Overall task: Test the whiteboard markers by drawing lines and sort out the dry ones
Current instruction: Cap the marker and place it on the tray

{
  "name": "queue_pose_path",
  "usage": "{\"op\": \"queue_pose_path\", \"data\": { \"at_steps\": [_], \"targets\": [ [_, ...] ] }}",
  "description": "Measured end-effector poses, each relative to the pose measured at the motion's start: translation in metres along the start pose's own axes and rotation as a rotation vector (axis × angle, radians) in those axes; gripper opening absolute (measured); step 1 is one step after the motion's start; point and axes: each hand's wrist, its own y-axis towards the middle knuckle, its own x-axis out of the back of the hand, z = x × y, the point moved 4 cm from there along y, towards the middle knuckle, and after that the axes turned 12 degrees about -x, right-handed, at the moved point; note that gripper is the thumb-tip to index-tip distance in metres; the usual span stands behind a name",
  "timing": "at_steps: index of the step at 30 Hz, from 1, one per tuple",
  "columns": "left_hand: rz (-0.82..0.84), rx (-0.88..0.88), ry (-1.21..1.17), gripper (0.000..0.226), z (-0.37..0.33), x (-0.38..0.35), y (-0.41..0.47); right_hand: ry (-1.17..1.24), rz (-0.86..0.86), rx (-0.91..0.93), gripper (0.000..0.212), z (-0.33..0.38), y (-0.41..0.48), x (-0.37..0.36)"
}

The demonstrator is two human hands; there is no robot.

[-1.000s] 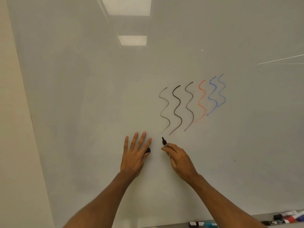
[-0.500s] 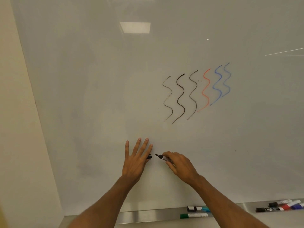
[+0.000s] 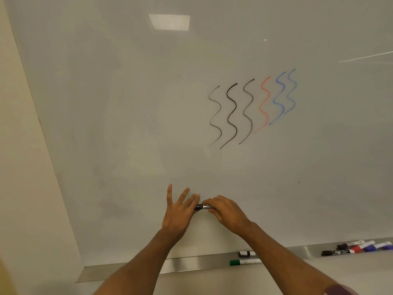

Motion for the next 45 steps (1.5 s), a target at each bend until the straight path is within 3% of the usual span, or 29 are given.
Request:
{"op": "queue_pose_path", "data": {
  "at_steps": [11, 20, 26, 33, 38, 45],
  "targets": [
    [0.106, 0.025, -0.077, 0.040, -0.020, -0.009, -0.017, 0.095, 0.108, -0.177, 0.031, -0.001, -0.012, -0.023],
    [0.166, -0.059, -0.126, 0.030, -0.048, -0.029, -0.028, 0.053, 0.165, -0.299, 0.031, -0.012, -0.042, -0.046],
    [0.239, -0.121, -0.187, 0.041, -0.084, -0.048, -0.022, -0.041, 0.162, -0.406, 0.031, -0.033, -0.075, -0.055],
    [0.308, -0.183, -0.310, 0.058, -0.156, -0.071, -0.005, -0.103, 0.168, -0.496, 0.036, -0.085, -0.135, -0.054],
    [0.395, -0.198, -0.433, 0.031, -0.216, -0.093, 0.025, -0.126, 0.035, -0.483, 0.030, -0.136, -0.169, -0.045],
    [0.440, -0.203, -0.523, 0.033, -0.298, -0.115, 0.094, -0.160, -0.005, -0.553, 0.024, -0.244, -0.204, -0.031]
  ]
}}
